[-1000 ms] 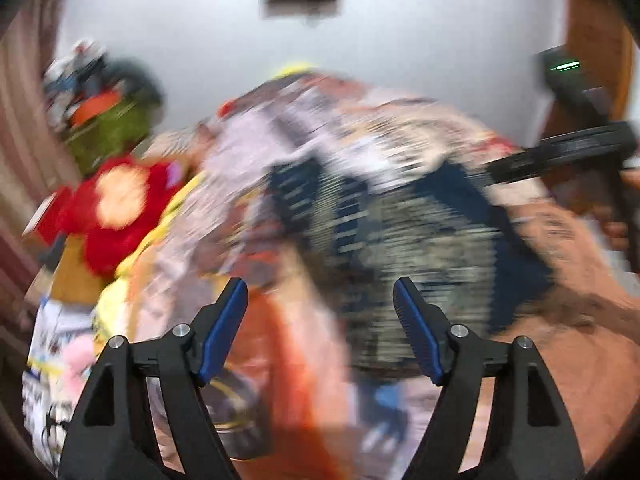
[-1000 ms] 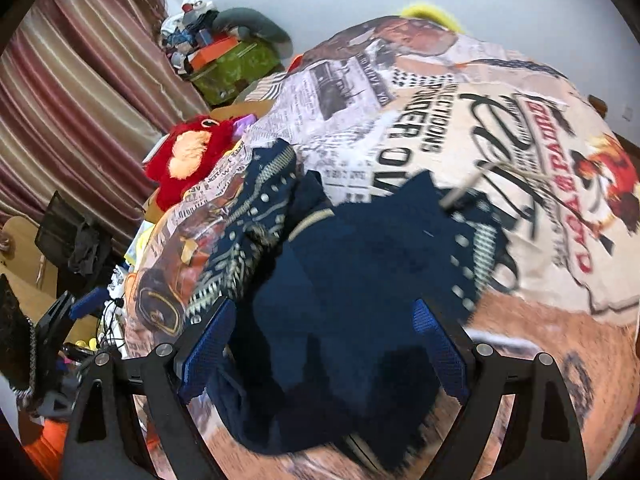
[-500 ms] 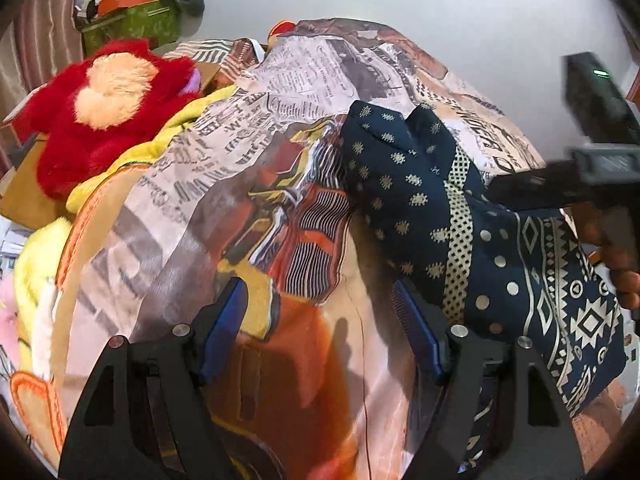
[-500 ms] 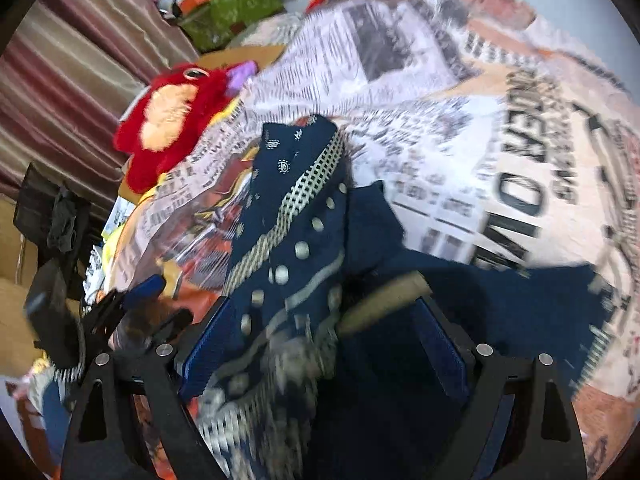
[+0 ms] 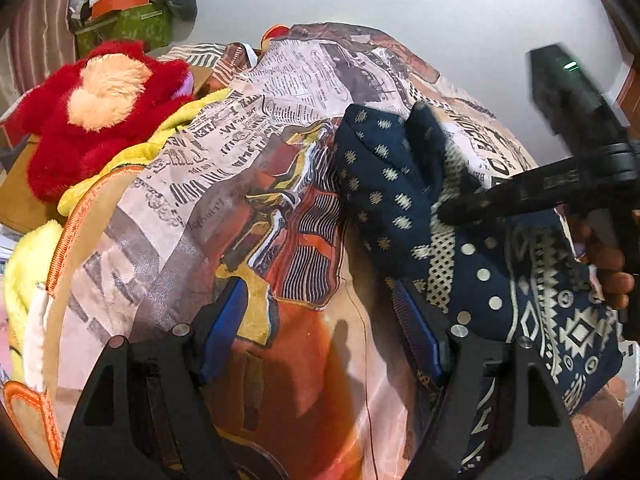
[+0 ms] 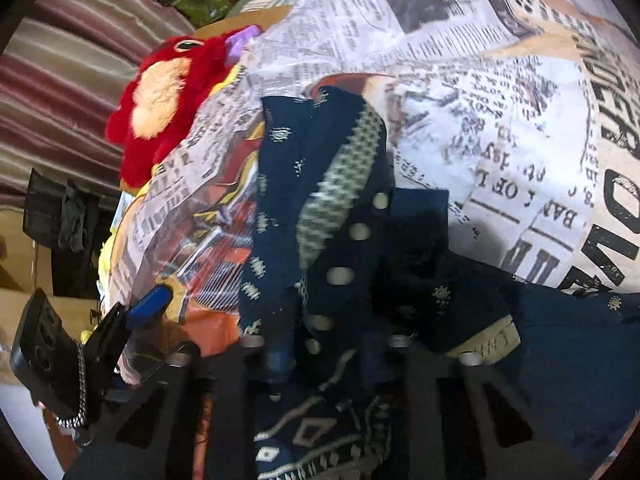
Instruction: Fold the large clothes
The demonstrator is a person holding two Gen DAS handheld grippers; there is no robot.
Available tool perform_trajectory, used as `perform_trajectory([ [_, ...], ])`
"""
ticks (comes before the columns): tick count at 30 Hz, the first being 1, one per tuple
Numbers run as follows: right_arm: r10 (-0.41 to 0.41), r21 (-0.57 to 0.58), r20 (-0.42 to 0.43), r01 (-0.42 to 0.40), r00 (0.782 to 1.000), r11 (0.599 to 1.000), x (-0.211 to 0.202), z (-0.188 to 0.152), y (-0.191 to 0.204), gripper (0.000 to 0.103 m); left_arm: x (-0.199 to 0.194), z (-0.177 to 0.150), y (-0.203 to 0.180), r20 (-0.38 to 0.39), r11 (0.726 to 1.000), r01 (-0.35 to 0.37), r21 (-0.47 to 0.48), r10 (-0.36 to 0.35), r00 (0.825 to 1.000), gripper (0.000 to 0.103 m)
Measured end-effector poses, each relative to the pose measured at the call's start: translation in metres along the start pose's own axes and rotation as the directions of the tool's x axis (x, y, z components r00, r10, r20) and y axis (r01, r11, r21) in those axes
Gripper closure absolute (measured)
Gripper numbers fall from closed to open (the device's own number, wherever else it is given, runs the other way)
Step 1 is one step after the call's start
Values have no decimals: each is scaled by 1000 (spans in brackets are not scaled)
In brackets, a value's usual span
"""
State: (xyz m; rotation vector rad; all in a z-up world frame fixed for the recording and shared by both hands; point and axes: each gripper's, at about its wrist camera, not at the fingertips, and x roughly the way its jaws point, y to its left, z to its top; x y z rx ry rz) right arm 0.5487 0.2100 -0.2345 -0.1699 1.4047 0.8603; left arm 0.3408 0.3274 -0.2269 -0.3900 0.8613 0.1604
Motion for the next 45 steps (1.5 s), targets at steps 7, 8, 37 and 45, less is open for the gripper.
perform_trajectory([
  [7,26,-14,156,-24,987,1000,-77,-27,8,94,-21,5,-15,19,1000,-12,-1,12,1000,29],
  [8,30,-17,174,-28,984,999,-89,-32,7,94,-26,6,-19,25,1000,-10,3,10,1000,29],
  [37,-47,-110,131,62,990,992,-131,-121,-62,102,-56,19,-83,78,991,-99,90,92,993,29],
  [45,49,-28,164,-45,985,999,-105,-91,-36,34,-39,5,-51,36,997,-65,51,63,997,29],
])
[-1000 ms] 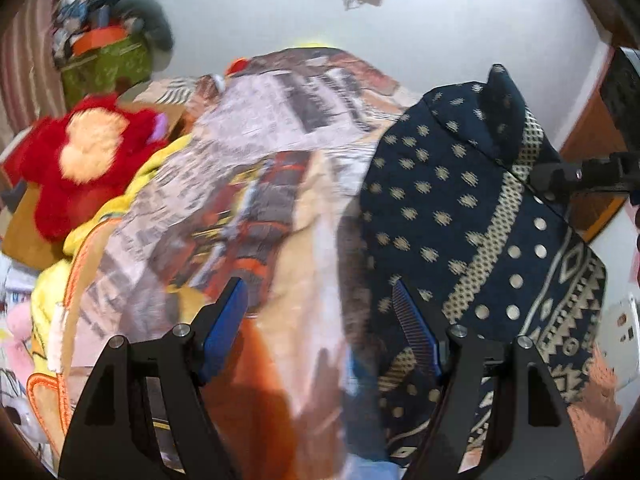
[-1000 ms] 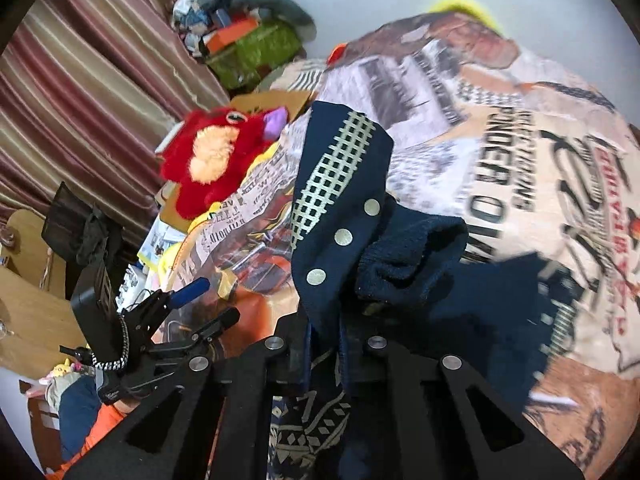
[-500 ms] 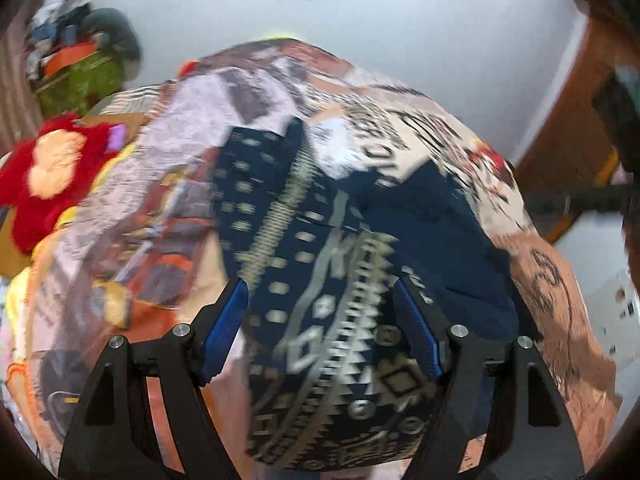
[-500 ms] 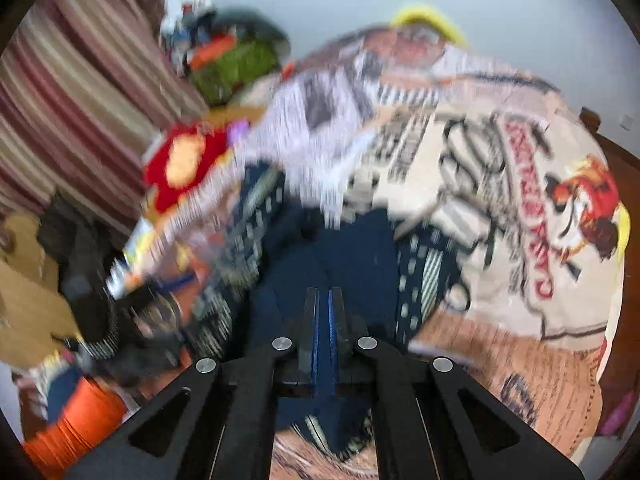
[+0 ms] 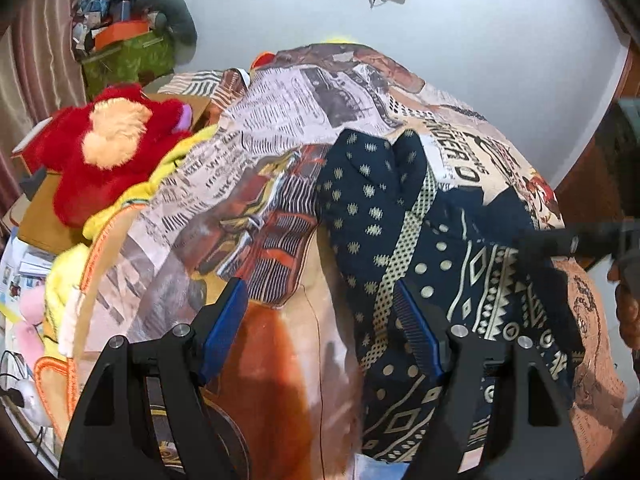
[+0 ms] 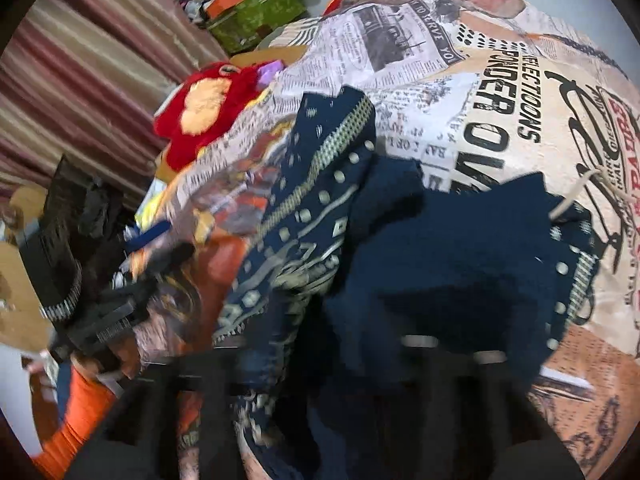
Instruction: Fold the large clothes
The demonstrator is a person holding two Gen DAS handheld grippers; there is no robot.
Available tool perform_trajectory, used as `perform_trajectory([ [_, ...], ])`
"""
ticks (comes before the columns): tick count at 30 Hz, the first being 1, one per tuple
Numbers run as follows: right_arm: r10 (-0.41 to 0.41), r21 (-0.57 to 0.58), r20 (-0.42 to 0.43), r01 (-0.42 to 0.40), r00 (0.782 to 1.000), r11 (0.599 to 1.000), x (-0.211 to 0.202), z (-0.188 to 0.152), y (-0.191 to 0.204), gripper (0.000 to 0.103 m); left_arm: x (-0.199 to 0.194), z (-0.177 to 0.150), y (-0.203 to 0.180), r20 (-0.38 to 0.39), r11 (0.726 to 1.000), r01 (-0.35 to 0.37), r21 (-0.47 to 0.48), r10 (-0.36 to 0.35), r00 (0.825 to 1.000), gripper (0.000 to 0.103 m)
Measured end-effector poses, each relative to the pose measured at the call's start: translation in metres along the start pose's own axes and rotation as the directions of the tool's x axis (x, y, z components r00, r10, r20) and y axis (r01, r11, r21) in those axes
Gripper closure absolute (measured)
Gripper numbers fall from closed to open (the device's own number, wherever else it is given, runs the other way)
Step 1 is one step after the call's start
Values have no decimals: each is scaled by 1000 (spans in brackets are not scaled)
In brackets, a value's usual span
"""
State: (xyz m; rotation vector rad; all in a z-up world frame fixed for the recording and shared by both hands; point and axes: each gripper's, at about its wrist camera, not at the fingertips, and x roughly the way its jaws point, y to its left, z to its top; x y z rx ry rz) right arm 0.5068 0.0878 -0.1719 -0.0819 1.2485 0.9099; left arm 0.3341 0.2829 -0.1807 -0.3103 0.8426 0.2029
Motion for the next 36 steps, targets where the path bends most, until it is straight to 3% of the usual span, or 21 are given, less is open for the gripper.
perform_trajectory([
  [3,-8,39,17,7,1000,999,3,8,2,26,6,-5,-1,-2,1000,-6,23,6,1000,29],
  [8,-7,80,-27,10,1000,997,22,18,1,26,7,-9,1,4,1000,12,23,-12,1000,29],
  [14,55,144,-112,-39,992,989,69,25,2,26,8,-10,13,11,1000,7,-2,-7,1000,29],
  [17,22,123,-111,-8,994,992,83,29,7,28,8,-10,22,11,1000,0,-24,1,1000,29],
  [22,-1,119,-109,14,994,993,89,31,3,76,11,-10,32,-2,998,-8,-60,8,1000,29],
  [25,-18,62,-57,22,998,998,73,28,10,90,12,-9,31,-7,998,-13,-67,12,1000,29],
  [31,3,-34,78,-1,997,999,19,24,37,95,5,-1,15,2,998,-12,-54,12,1000,29],
  [36,22,-84,169,-8,985,996,-43,14,43,95,-9,11,-16,35,1000,-2,12,1,999,29],
])
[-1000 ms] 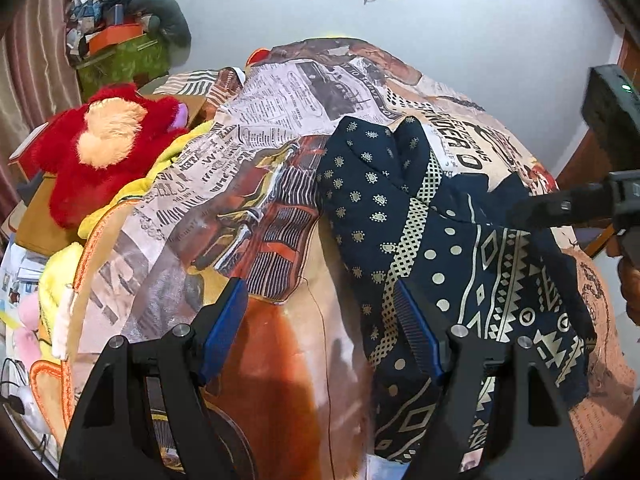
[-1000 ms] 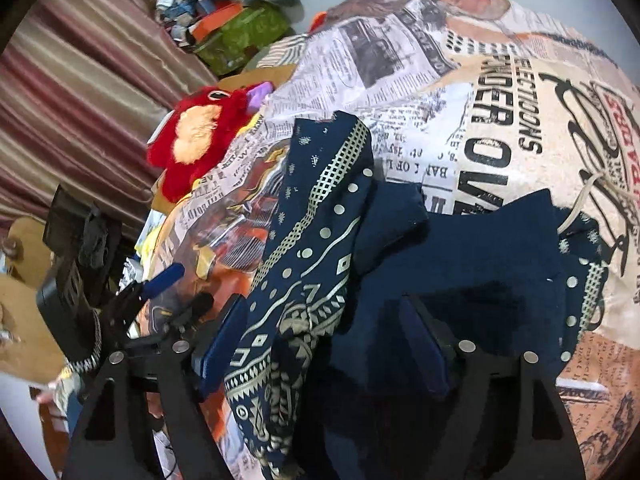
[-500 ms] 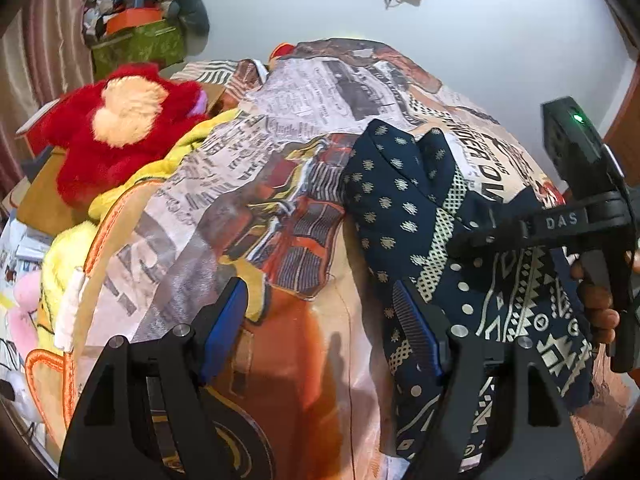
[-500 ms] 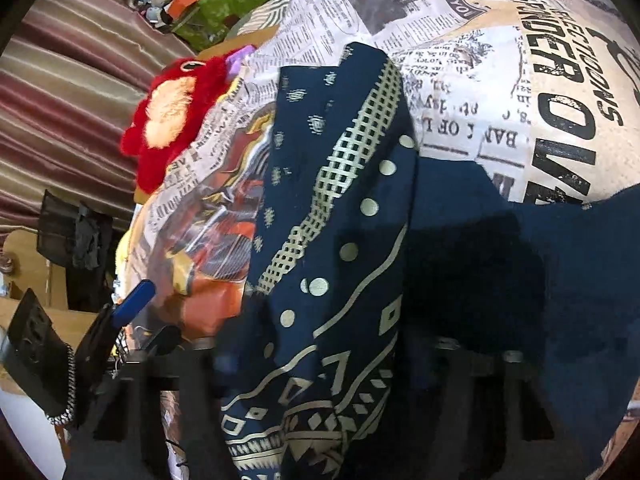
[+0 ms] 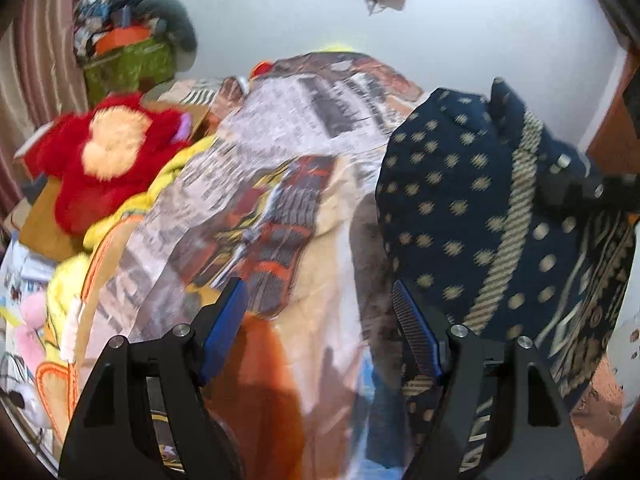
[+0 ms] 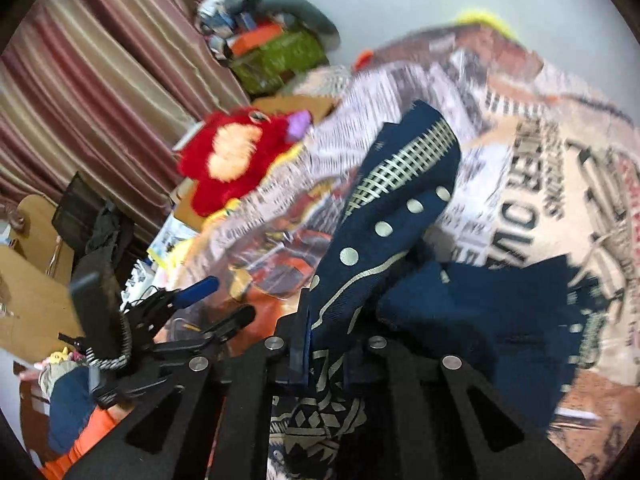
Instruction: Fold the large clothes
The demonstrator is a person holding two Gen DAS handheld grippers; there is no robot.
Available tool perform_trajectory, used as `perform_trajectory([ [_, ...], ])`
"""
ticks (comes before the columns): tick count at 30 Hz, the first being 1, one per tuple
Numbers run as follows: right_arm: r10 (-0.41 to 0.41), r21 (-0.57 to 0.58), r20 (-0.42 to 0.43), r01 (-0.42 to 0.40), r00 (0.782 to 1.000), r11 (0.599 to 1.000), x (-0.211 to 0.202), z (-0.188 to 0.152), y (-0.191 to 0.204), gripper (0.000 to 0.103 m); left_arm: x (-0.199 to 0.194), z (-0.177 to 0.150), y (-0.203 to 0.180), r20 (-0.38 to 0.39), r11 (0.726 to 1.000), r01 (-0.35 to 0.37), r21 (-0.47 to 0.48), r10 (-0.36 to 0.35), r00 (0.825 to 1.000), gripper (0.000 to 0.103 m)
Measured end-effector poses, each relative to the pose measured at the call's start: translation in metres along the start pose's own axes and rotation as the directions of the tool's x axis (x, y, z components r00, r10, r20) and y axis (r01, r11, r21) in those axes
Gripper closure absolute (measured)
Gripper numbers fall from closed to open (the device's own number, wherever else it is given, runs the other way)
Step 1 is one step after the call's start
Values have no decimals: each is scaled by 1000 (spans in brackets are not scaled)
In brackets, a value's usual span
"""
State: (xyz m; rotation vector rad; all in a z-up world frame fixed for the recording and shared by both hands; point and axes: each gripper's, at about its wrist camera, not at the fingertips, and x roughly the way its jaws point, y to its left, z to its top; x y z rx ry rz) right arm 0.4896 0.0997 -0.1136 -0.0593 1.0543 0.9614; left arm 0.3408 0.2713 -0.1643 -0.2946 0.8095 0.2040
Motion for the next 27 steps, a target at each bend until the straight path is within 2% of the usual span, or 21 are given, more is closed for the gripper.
perform_trajectory([
  [4,-10,30,68,8,998,1000,-53,1,-26,96,-5,9,-38,15,997,43,58,-44,999,29],
  [7,-33,49,73,30,997,998,-79,-7,-55,96,-2,11,-71,10,990,94,103,-95,995,29],
  [13,-63,158,11,61,998,986,-80,-48,-126,96,14,3,-128,-41,964,194,183,-189,981,29],
  [16,-37,242,-16,40,999,969,-65,-67,-163,96,32,-7,-152,-90,952,187,244,-170,981,29],
  [18,-18,281,-42,29,999,959,-48,-78,-180,96,48,-15,-163,-124,944,162,288,-131,984,28],
  [20,-8,300,-59,25,998,954,-36,-86,-189,95,57,-19,-170,-127,938,135,320,-99,987,24],
  [23,-21,274,-47,34,999,961,-34,-94,-187,95,62,-20,-173,-121,932,123,340,-87,989,19],
  [27,-61,248,-49,71,997,966,-50,-100,-173,82,66,-18,-168,-135,940,129,317,-90,987,16],
])
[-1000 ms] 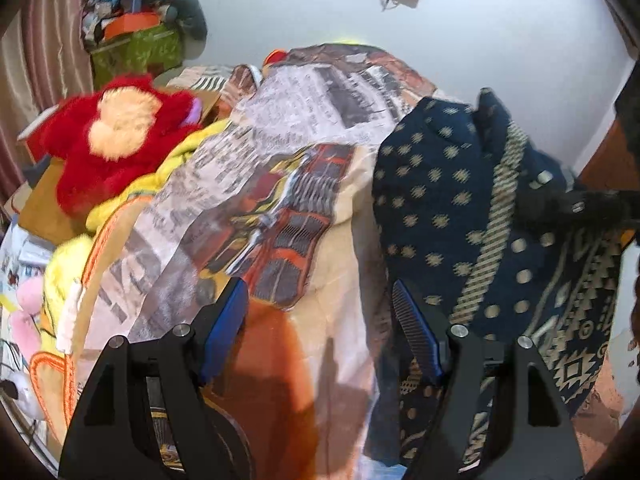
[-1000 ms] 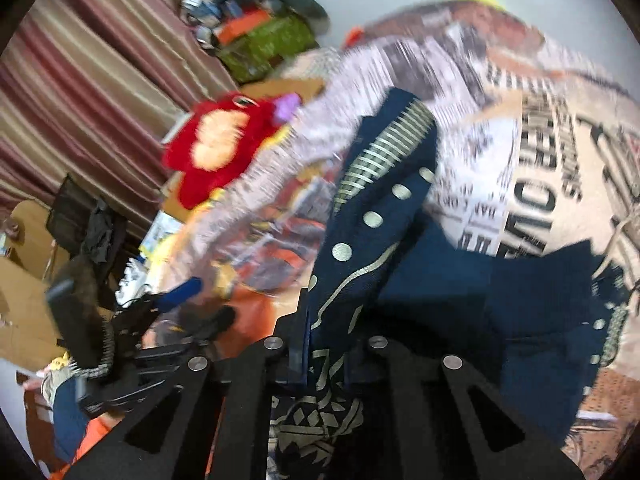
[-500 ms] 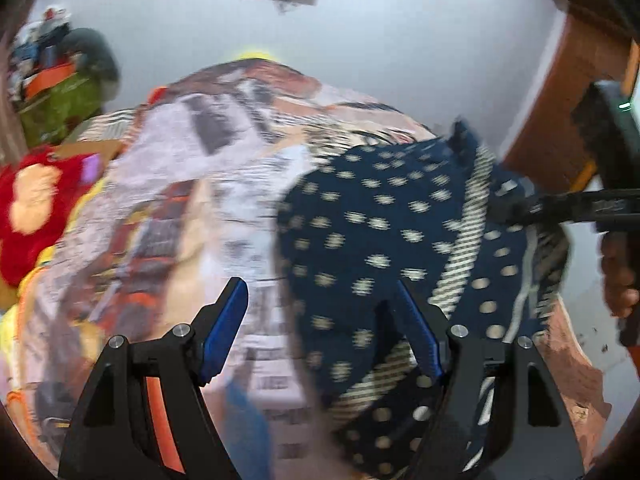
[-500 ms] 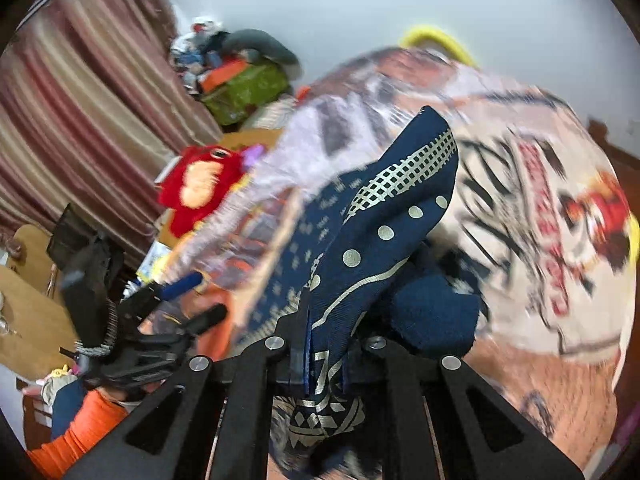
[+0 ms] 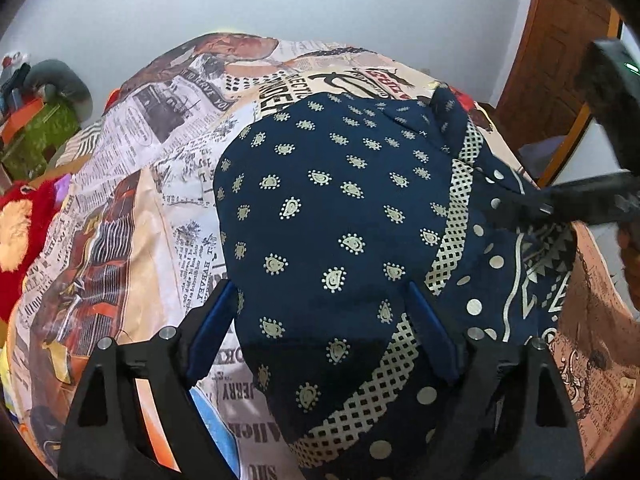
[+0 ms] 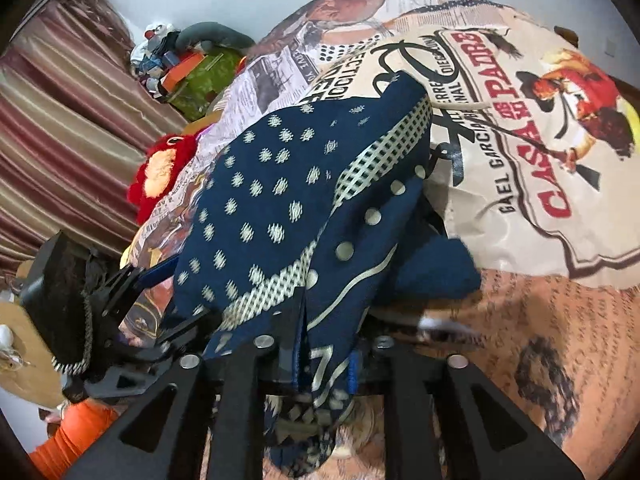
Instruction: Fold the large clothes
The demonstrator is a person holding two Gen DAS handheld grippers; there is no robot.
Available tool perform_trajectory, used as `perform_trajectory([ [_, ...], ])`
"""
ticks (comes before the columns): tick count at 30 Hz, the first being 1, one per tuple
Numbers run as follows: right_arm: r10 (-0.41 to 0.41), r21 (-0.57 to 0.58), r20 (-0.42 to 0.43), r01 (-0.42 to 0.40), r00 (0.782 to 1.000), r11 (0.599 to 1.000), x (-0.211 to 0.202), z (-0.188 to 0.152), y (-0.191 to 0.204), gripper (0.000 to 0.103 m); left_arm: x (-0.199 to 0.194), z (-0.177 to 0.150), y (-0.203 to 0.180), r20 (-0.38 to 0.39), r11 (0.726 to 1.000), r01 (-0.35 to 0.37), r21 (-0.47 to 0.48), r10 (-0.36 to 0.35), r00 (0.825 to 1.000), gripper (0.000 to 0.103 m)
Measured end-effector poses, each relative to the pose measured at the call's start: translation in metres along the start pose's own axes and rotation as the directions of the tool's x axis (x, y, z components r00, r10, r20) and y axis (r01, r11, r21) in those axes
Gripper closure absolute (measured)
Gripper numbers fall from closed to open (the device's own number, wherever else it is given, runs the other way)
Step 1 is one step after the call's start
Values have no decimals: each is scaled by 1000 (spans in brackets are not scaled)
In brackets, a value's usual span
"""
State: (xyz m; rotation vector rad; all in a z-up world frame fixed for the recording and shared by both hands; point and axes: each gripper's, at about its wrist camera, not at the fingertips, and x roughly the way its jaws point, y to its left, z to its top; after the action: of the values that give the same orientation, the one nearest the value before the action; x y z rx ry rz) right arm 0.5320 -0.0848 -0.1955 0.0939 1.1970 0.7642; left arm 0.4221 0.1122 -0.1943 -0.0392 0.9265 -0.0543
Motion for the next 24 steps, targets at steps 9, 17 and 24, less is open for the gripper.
perform_trajectory([
  [9,-79,-103,38,82,996,991,-31,-50,34,40,-4,-6,3,-3,999,-1,-39,1,1000,16],
  [17,5,-44,34,-4,999,999,-12,-86,54,56,-15,-18,7,-10,998,-4,-55,3,1000,16],
  [24,30,-39,-15,-31,999,999,21,-87,67,87,-26,-20,5,-3,999,-42,-23,42,999,16],
])
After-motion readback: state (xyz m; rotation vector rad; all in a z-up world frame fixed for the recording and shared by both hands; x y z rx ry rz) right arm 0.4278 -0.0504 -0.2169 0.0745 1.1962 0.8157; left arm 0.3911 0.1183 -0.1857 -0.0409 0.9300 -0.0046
